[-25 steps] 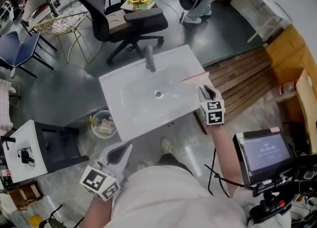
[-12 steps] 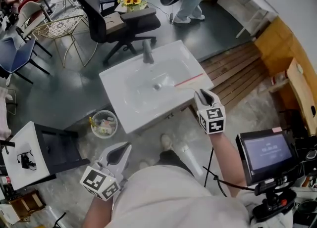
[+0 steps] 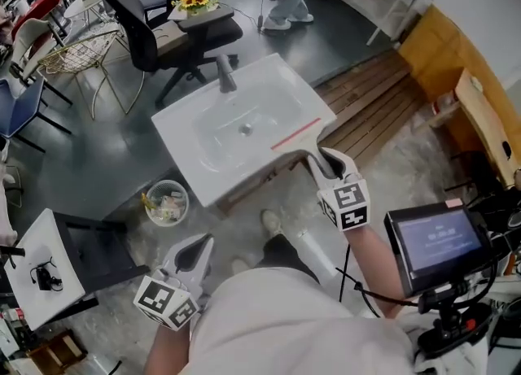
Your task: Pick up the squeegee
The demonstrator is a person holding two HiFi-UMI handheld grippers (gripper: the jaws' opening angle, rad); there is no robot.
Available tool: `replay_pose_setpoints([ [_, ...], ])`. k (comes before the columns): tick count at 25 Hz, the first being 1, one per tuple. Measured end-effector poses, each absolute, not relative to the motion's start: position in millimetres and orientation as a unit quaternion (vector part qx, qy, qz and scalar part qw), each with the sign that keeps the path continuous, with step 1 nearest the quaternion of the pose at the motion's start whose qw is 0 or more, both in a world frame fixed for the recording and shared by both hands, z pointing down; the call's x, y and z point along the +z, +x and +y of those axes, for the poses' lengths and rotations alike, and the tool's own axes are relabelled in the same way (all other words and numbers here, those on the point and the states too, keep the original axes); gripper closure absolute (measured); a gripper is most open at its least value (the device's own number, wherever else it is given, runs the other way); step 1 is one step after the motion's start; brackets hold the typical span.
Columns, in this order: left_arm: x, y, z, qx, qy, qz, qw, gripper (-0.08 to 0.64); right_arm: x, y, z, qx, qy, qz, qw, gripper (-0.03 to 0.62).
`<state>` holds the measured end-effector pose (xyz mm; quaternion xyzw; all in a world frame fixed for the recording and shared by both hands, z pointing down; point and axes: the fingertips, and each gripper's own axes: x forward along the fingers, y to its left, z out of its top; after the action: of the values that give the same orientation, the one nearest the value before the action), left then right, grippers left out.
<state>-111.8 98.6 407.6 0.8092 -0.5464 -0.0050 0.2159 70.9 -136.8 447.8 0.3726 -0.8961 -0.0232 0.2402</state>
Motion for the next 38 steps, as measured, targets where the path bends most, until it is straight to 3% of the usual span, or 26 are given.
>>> replay_pose_setpoints([
  [38,418,-101,94,0.005,0.827,-0.519,0.214,0.552,433,44,-76,-0.004,0.329,-0.919,0.216,0.492],
])
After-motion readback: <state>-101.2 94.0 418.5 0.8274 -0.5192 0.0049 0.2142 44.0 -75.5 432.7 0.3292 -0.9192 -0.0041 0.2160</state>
